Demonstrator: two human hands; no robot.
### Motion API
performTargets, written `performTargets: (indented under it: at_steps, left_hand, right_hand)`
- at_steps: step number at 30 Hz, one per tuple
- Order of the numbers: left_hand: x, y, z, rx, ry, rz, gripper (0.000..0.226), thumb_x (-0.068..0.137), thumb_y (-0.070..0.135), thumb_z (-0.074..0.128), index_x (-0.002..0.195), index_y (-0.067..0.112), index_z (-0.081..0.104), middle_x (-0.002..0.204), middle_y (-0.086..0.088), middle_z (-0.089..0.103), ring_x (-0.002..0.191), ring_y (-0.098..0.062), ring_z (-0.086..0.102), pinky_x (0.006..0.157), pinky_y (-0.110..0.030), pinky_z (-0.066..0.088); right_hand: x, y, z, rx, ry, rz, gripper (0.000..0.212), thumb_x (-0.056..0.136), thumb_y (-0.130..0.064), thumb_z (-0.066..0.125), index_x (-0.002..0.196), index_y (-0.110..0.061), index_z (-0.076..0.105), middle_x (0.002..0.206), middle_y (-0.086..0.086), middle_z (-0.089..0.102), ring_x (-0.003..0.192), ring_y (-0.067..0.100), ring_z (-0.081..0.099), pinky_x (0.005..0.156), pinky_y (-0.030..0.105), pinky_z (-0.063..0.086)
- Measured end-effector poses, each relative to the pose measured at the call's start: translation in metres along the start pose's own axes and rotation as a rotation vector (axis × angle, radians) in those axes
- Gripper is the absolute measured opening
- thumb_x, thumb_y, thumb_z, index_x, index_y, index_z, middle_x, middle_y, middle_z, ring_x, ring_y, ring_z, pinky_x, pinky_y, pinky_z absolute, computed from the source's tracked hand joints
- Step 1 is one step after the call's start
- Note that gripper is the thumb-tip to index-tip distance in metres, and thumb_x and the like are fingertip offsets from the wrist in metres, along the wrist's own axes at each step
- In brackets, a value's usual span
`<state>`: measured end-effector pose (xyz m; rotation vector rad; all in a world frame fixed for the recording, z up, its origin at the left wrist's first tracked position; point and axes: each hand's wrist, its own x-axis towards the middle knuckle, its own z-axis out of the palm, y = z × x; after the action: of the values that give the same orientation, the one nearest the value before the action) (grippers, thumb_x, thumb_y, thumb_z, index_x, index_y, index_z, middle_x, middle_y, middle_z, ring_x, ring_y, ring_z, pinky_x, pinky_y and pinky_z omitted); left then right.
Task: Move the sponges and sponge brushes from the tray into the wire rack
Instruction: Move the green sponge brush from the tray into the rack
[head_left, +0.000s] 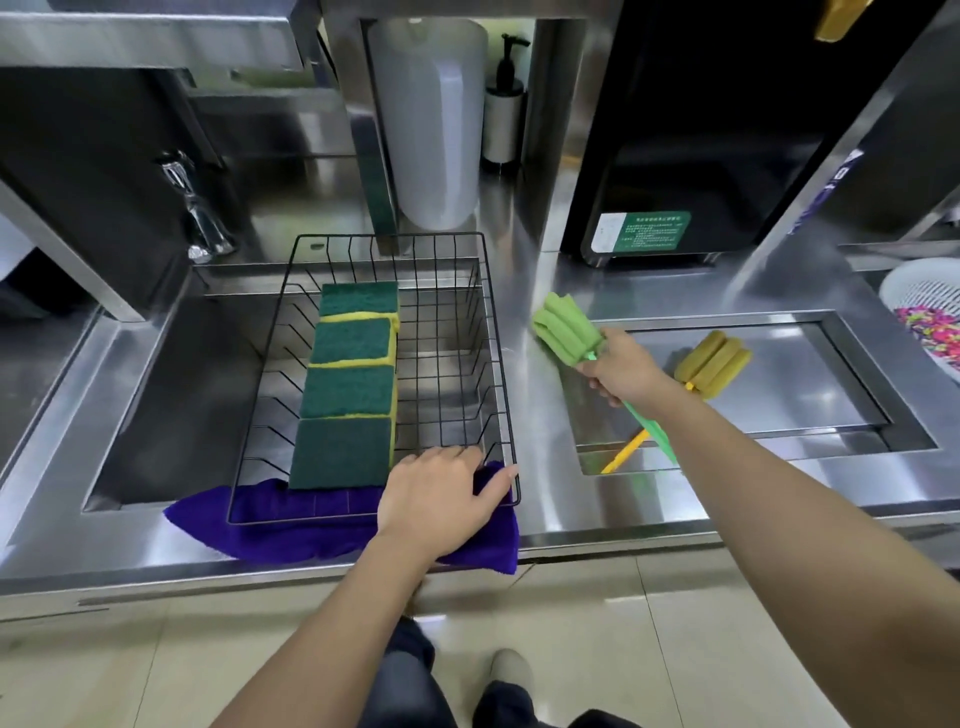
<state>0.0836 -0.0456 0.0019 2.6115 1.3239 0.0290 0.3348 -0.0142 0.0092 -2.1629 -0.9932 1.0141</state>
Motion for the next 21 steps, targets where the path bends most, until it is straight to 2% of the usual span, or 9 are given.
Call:
performTargets:
  at_steps: [3,6,9,13,15,18,21]
  left_hand:
    - [-0.001,-0.002,0.002,-0.022,-0.017,0.004,0.049,0.092,0.060,0.027,0.091,0.023,0.059,0.092,0.005,0.065,0.088,-0.016,0.055,0.068,-0.031,0.036]
    - [-0.001,-0.005,0.004,-0.040,-0.053,0.005,0.046,0.092,0.059,0.030,0.095,0.024,0.058,0.097,0.006,0.065,0.092,-0.016,0.054,0.073,-0.032,0.037]
    - [-0.002,-0.007,0.004,-0.062,-0.070,0.007,0.045,0.092,0.060,0.030,0.097,0.024,0.057,0.099,0.006,0.064,0.093,-0.015,0.054,0.075,-0.031,0.036]
    - [-0.005,-0.009,0.005,-0.087,-0.061,0.014,0.047,0.092,0.059,0.029,0.099,0.023,0.058,0.100,0.006,0.064,0.093,-0.015,0.054,0.079,-0.031,0.039]
    - [-0.006,-0.011,0.005,-0.094,-0.070,0.021,0.048,0.092,0.059,0.029,0.101,0.022,0.058,0.101,0.005,0.063,0.095,-0.016,0.053,0.082,-0.032,0.038]
    - [-0.005,-0.012,0.006,-0.098,-0.084,0.041,0.049,0.093,0.059,0.028,0.103,0.021,0.059,0.103,0.003,0.063,0.098,-0.017,0.052,0.085,-0.034,0.038]
    - [-0.006,-0.012,0.007,-0.086,-0.062,0.051,0.050,0.093,0.058,0.028,0.102,0.020,0.059,0.101,0.002,0.063,0.098,-0.018,0.053,0.084,-0.035,0.037]
  right_hand:
    - [-0.005,-0.015,-0.004,0.095,0.027,-0.051,0.018,0.090,-0.006,0.048,0.102,-0.014,0.038,0.061,0.007,0.043,0.043,0.016,0.032,0.041,0.022,0.027]
    - [-0.014,-0.042,-0.006,0.254,0.113,-0.152,0.017,0.089,-0.006,0.051,0.102,-0.013,0.041,0.060,0.005,0.048,0.036,0.010,0.040,0.038,0.021,0.031]
    - [-0.023,-0.074,-0.005,0.459,0.165,-0.254,0.011,0.092,-0.012,0.051,0.101,-0.011,0.045,0.061,0.004,0.057,0.052,0.015,0.052,0.057,0.028,0.042]
    - [-0.026,-0.106,0.006,0.525,0.241,-0.352,0.020,0.090,-0.024,0.053,0.104,-0.012,0.046,0.060,-0.002,0.059,0.065,0.014,0.054,0.067,0.029,0.041]
    - [-0.027,-0.116,0.017,0.520,0.245,-0.377,0.025,0.089,-0.022,0.055,0.106,-0.014,0.039,0.065,0.001,0.058,0.064,0.014,0.053,0.061,0.027,0.042]
    - [-0.025,-0.122,0.038,0.609,0.200,-0.314,0.033,0.089,-0.007,0.056,0.106,-0.015,0.029,0.070,0.005,0.051,0.053,0.015,0.048,0.036,0.020,0.040]
    - [-0.022,-0.121,0.062,0.577,0.151,-0.236,0.042,0.088,0.002,0.056,0.114,-0.014,0.027,0.077,0.006,0.052,0.053,0.015,0.050,0.035,0.019,0.046]
